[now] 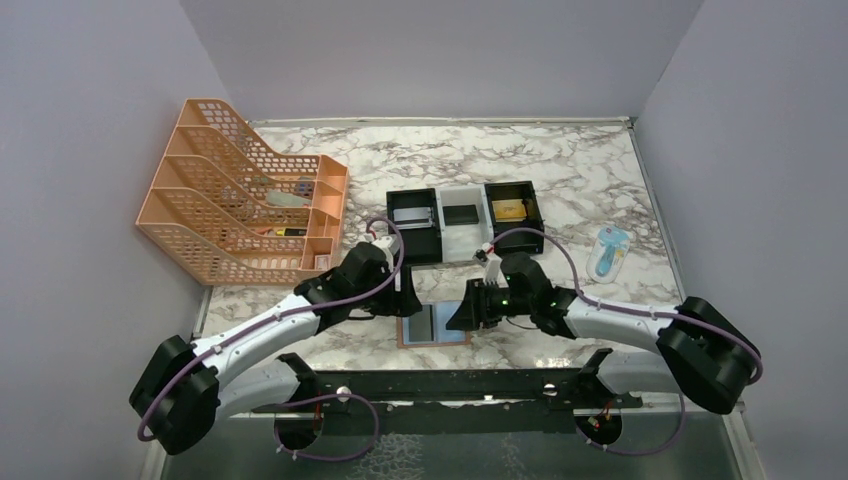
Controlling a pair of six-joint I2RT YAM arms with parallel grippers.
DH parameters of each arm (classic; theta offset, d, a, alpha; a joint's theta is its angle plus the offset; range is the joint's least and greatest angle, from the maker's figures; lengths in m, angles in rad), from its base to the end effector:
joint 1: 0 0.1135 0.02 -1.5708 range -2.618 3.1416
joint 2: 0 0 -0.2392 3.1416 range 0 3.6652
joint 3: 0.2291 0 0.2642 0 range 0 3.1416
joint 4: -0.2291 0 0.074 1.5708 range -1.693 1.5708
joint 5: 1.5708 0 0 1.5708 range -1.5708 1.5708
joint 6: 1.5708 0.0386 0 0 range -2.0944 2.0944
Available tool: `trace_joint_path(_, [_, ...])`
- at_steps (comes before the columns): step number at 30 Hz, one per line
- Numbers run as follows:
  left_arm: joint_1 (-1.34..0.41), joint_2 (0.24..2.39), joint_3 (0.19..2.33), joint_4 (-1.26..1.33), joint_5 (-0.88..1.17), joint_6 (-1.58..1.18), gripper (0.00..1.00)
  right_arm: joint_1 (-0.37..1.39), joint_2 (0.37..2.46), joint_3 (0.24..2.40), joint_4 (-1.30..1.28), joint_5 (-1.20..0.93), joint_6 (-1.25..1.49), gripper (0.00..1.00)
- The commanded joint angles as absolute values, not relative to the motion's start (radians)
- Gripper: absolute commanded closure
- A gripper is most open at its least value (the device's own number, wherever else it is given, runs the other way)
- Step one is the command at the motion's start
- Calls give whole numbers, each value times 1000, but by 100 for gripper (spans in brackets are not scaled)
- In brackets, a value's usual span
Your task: Take the credit cards out of the card holder
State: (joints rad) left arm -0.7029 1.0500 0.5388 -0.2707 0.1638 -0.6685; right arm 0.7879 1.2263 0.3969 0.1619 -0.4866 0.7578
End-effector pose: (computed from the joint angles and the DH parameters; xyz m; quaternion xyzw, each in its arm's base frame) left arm 0.1747 -0.1562 0.1685 0.0473 0.9194 -0.3010 0.2486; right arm 0.1580 0.1844 0.1225 -0.1183 0.8715 0.4509 0.1519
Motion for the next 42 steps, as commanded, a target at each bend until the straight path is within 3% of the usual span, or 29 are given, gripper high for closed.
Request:
trace_joint_path(1, [-774,1028,502,-186,103,-778,35,813,1298,395,286,-445,843,62])
trace_joint_path(6, [-819,1022,451,-110,96,-834,45,827,1322,378,357,-392,944,68])
trace_joint_path(22, [-853,1096,412,-47,80,-855,61,847,1464,433,415,-384,976,75])
trace_joint_path(33, [-858,1170,457,-87,64,-803,62,850,1532,463,425,-416,966,75])
trace_joint_path(42, [-864,1209,427,-80,63,-803,69,850,1596,473,433,-392,975,75])
